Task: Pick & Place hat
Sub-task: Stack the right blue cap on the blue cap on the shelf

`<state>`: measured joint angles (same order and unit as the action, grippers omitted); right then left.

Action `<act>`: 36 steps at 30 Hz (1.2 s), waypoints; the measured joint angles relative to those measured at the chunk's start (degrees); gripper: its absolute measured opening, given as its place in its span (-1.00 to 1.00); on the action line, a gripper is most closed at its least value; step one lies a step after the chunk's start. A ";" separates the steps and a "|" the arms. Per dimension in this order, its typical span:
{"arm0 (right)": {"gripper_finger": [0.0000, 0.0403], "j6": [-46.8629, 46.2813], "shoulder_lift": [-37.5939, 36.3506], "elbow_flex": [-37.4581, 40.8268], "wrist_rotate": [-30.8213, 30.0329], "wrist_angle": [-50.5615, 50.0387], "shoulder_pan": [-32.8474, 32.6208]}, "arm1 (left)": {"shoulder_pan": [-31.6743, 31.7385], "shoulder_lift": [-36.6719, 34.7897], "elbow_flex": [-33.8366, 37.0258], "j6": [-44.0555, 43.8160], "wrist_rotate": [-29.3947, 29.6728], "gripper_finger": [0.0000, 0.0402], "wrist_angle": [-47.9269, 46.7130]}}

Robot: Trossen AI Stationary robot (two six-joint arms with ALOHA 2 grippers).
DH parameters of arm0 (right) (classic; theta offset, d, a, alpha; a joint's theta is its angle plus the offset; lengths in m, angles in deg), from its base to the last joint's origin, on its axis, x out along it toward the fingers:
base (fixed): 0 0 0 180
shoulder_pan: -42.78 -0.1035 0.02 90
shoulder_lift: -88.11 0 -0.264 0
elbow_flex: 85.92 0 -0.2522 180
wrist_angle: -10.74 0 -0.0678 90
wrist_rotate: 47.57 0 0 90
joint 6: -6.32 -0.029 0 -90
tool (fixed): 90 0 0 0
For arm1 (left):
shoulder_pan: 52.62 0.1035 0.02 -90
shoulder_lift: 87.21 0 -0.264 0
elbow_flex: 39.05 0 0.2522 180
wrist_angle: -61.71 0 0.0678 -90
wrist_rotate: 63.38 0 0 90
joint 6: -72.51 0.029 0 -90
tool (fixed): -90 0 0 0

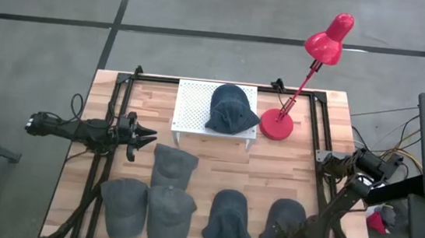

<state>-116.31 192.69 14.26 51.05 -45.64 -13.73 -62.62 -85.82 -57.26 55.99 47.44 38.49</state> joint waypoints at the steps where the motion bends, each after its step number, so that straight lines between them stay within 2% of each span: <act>1: -0.93 0.61 -0.01 -0.88 0.00 -1.76 0.00 | 0.00 0.00 0.00 0.00 0.00 -0.43 0.00; 8: -0.94 7.06 -0.06 -9.51 -0.82 -17.32 0.26 | 0.00 0.00 0.00 -0.09 0.01 -0.43 0.00; 20: -0.94 8.88 -0.23 -27.73 -13.93 -40.40 1.17 | 0.00 0.00 0.00 -0.13 0.02 -0.43 -0.02; 27: -0.94 11.53 -0.25 -37.01 -21.99 -47.62 3.80 | 0.00 0.00 0.00 0.10 0.01 -0.43 0.00; 31: -0.94 17.48 -0.36 -41.43 -27.76 -47.40 7.34 | 0.00 0.00 0.02 0.13 0.01 -0.43 -0.02; 36: -0.94 27.87 -0.49 -47.05 -32.09 -47.40 13.47 | 0.00 0.00 0.02 0.17 0.02 -0.43 -0.02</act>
<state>-88.44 192.20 -32.79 18.96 -93.04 -0.26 -62.62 -85.82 -57.23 56.17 47.46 38.47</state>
